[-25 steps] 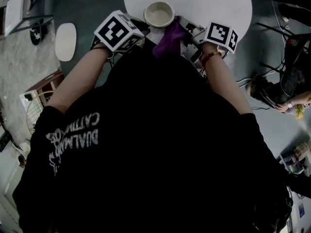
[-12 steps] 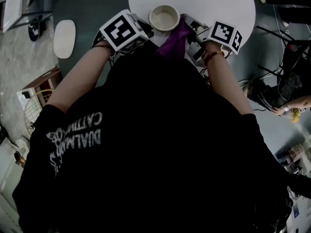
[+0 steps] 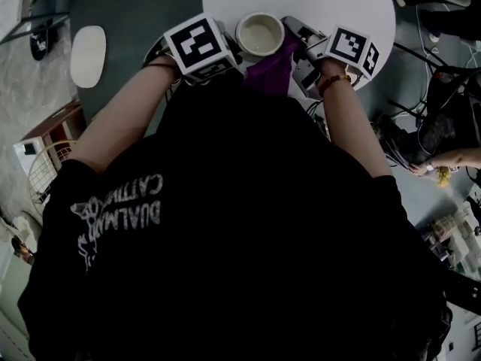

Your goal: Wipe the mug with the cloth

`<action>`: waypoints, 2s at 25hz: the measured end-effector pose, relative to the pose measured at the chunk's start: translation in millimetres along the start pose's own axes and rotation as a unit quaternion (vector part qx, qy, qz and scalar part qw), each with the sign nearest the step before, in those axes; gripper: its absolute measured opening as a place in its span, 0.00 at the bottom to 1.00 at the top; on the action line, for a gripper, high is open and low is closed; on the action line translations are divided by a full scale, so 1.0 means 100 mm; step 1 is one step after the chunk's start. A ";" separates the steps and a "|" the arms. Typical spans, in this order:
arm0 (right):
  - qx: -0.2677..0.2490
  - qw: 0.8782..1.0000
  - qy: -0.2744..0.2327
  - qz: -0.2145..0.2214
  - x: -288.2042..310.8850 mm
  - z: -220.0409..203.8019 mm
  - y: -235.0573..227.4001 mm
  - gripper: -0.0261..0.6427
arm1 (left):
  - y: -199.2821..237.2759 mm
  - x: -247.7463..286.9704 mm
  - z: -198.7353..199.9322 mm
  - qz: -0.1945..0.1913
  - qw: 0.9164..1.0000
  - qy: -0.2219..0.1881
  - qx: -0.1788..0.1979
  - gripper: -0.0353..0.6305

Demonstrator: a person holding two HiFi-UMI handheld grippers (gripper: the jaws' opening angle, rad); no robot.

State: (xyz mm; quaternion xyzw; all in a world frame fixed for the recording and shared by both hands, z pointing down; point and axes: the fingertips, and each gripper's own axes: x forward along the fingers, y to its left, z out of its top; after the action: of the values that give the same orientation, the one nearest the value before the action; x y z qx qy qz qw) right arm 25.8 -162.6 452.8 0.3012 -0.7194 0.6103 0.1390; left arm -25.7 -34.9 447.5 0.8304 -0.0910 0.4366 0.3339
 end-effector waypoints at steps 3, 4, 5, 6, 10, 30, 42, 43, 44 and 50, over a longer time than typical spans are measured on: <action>-0.019 1.000 0.008 -0.013 0.08 0.05 0.06 0.08 | 0.01 -0.02 0.00 -0.023 1.000 0.002 0.011 0.16; -0.026 0.999 0.010 -0.016 0.11 0.07 0.09 0.08 | 0.04 -0.03 0.00 -0.022 1.000 0.003 0.017 0.16; -0.033 0.999 0.011 -0.018 0.13 0.10 0.13 0.08 | 0.08 -0.04 0.02 -0.019 1.000 0.002 0.025 0.16; -0.040 0.999 0.012 -0.020 0.16 0.14 0.17 0.08 | 0.12 -0.06 0.03 -0.017 0.999 0.001 0.032 0.16; -0.068 0.997 0.033 -0.026 0.30 0.19 0.35 0.08 | 0.16 -0.11 -0.03 -0.029 0.998 0.006 0.047 0.16; -0.287 0.906 0.285 -0.122 0.91 -0.11 0.74 0.08 | 0.31 -0.29 -0.38 -0.073 0.992 0.054 0.089 0.17; -0.386 0.827 0.381 -0.150 1.04 -0.31 0.88 0.08 | 0.37 -0.39 -0.41 -0.087 0.989 0.058 0.107 0.16; -0.391 0.823 0.384 -0.151 1.05 -0.31 0.90 0.08 | 0.38 -0.40 -0.41 -0.088 0.989 0.058 0.108 0.16; -0.395 0.819 0.387 -0.151 1.05 -0.31 0.92 0.08 | 0.39 -0.41 -0.41 -0.088 0.988 0.058 0.109 0.16; -0.412 0.805 0.395 -0.161 1.05 -0.32 0.93 0.08 | 0.43 -0.41 -0.38 -0.091 0.988 0.055 0.114 0.16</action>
State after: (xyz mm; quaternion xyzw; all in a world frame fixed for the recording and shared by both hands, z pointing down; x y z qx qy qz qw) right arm -117.6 -152.2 445.1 0.0601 -0.7274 0.2914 0.6183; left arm -94.4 -49.4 450.3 0.8425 0.0542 0.4573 0.2795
